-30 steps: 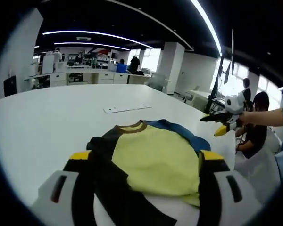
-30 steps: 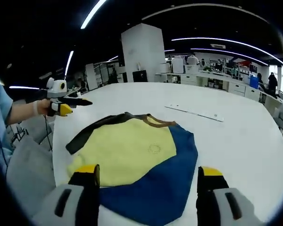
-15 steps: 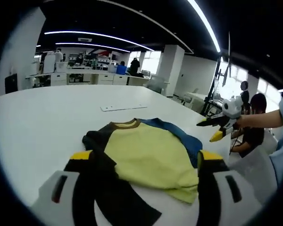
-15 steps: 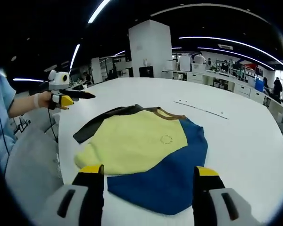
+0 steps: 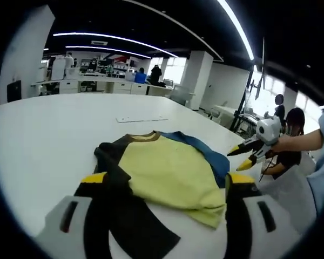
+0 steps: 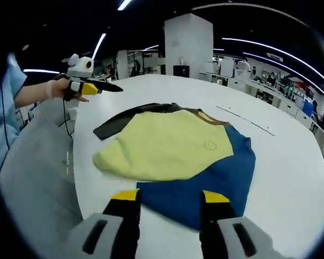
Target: Fold the garment on the visible template until the final outline fits inside the template.
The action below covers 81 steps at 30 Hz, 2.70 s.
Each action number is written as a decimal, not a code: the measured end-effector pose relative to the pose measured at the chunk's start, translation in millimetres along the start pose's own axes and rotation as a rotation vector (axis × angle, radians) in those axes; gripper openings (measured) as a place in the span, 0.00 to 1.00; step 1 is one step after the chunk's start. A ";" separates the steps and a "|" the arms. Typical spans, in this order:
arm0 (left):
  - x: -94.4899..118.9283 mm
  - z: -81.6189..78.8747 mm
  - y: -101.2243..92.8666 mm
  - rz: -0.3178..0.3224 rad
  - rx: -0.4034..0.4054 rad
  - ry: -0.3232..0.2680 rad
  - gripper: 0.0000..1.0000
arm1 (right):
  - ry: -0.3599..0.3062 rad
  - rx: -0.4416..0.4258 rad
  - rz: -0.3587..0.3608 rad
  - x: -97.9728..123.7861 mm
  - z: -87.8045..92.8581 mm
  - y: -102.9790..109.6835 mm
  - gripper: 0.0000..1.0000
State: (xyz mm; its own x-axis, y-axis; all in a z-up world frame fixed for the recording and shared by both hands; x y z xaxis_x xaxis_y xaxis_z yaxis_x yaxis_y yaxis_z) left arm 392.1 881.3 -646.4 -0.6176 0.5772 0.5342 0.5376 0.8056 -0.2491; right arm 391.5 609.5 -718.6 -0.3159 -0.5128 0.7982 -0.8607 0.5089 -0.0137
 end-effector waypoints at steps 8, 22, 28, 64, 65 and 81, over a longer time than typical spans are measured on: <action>2.3 9.0 -3.7 0.010 0.023 0.001 0.84 | 0.067 0.143 0.087 -6.9 19.4 -5.3 0.22; 5.2 12.9 -2.5 0.011 0.055 -0.008 0.83 | 0.155 0.217 0.073 -27.4 29.1 -5.2 0.00; 5.1 14.6 -2.9 0.014 0.062 -0.011 0.83 | 0.145 0.207 0.062 -14.8 15.1 -9.1 0.00; -6.1 13.3 -3.3 0.043 0.078 -0.002 0.83 | 0.128 0.201 0.155 -53.4 -57.9 -90.3 0.24; -6.2 13.3 -3.3 0.042 0.077 -0.002 0.84 | 0.123 0.214 0.160 -51.9 -59.4 -88.6 0.24; -6.8 17.8 -6.9 0.052 0.090 -0.005 0.83 | 0.193 0.313 0.107 -83.2 -62.5 -49.0 0.08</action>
State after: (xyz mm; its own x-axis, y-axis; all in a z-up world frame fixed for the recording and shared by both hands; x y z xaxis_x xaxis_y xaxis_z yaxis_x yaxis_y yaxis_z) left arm 382.3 874.2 -662.6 -0.5928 0.6192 0.5149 0.5152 0.7830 -0.3485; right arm 485.0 670.4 -746.7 -0.3551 -0.3134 0.8807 -0.9167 0.3015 -0.2623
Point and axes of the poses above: the point that each gripper's makers call its tool centre point, and the gripper's own axes: x roughly backward along the fingers, y roughly to its left, z roughly out of its underside, the point moved 2 cm from there along x, roughly backward along the fingers, and after that the axes turned 12 degrees about y, right-handed, at the moved point
